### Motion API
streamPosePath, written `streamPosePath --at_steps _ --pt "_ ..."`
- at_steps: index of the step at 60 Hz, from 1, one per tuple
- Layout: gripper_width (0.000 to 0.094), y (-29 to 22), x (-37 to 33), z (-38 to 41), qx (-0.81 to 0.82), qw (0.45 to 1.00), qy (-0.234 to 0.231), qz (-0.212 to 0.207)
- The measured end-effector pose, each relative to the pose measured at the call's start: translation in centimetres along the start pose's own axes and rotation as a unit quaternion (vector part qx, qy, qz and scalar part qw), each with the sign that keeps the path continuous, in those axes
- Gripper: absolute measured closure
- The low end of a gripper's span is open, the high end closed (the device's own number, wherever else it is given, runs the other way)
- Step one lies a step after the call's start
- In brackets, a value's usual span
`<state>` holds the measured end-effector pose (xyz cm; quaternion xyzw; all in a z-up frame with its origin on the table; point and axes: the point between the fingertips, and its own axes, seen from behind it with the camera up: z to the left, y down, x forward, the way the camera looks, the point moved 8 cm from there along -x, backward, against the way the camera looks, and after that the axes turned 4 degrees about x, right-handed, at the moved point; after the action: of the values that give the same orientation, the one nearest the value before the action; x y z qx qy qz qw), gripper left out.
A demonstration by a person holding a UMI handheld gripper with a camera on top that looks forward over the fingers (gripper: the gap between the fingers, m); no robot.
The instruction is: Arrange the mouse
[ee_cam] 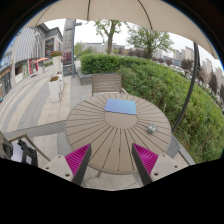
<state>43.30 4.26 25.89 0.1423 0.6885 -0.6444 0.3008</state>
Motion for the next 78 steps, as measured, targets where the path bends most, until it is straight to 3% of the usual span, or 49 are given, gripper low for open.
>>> streamPosePath --at_steps 6,41,58,78 --pt "0.0103 0.4 0.4 0.2 0.007 1.0 0.01 0.009" --pt "0.0087 6.9 8.3 -15.3 0.032 0.995 0.095 0.021" --pt "0.0083 6.8 16.1 -20.4 0.035 0.995 0.098 -0.006" --pt "0.0084 4.0 27.7 -23.9 0.048 0.997 0.065 -0.012"
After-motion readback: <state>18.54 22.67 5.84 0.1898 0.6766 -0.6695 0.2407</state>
